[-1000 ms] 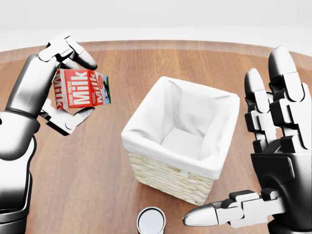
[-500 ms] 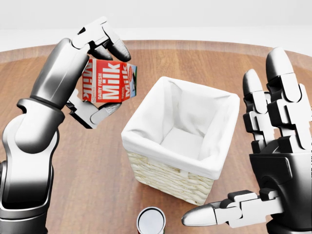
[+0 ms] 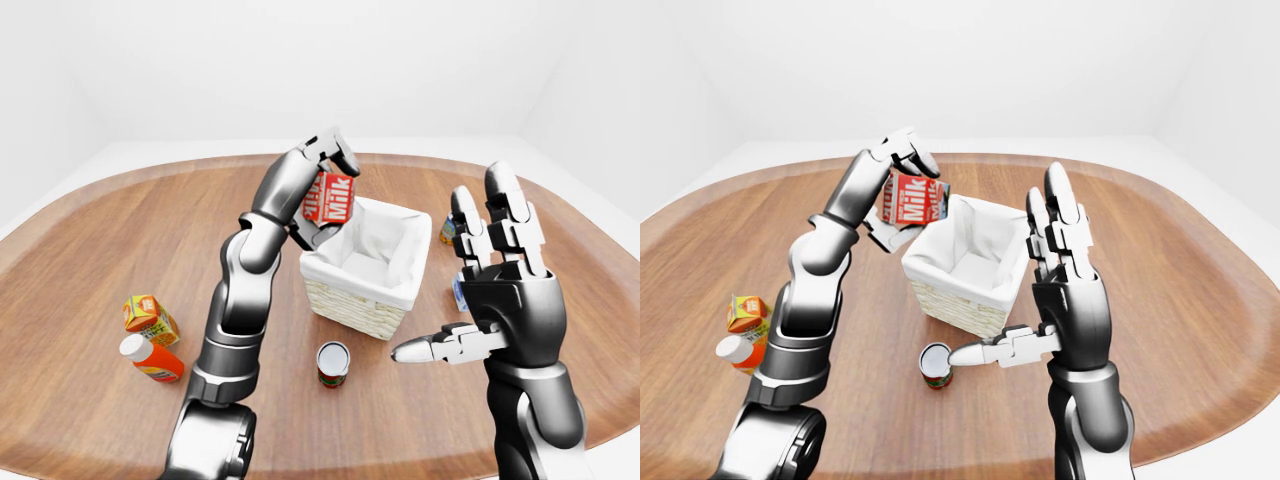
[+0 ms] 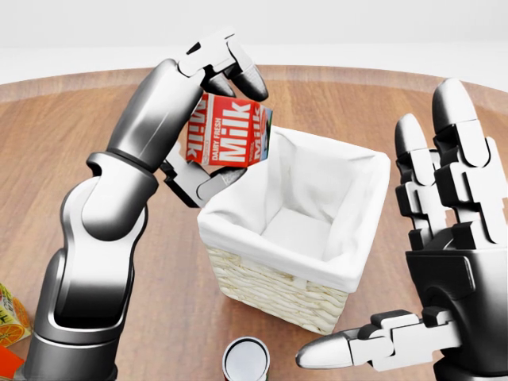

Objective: Pick the milk and place it in the basket.

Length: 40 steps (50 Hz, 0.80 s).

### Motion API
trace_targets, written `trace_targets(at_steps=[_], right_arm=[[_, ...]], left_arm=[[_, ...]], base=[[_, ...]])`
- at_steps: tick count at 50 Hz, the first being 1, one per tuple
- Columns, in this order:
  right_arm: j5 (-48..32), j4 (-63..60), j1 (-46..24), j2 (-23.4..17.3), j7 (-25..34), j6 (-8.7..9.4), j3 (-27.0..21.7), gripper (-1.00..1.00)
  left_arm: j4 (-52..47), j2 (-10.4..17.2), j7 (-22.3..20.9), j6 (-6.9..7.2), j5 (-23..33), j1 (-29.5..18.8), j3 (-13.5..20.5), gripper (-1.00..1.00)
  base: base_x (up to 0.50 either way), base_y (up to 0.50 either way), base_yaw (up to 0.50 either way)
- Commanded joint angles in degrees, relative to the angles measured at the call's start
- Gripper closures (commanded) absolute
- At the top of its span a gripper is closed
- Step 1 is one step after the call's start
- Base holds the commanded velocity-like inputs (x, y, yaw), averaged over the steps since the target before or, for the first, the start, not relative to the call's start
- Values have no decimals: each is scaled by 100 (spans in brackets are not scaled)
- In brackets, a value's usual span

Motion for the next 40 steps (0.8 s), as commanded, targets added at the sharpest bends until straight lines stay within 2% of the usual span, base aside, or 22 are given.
trace_targets(at_steps=[1,6,7,11,15,18,27,40], right_arm=[[8,-6,-8,0,1,0,-13,-100],[4,-25,-6,0,1,0,-13,-100],[9,-31,-1,1,4,0,-11,-100],[16,-31,-3,0,6,0,-25,-100],[28,-29,-2,0,12,0,-38,-100],[30,-26,-5,1,12,0,-47,-100],[26,-52,-11,-2,5,0,-48,-100],[17,26,-15,4,11,0,-39,-100]], left_arm=[[424,-273,322,0,-179,-368,-88,100],[1030,-288,498,0,-241,-505,-89,100],[1340,-282,576,-122,-282,-600,-75,100],[1942,-273,759,-395,-312,-810,-53,100],[2309,-294,852,-543,-287,-912,-78,100],[2398,-331,861,-571,-269,-941,-87,100],[3451,-422,1184,-1000,-277,-1332,-87,100],[4411,-509,1460,-1000,-281,-1711,-90,100]], base=[[0,0,0],[0,0,0],[0,0,0],[0,0,0],[0,0,0],[0,0,0],[0,0,0],[0,0,0]])
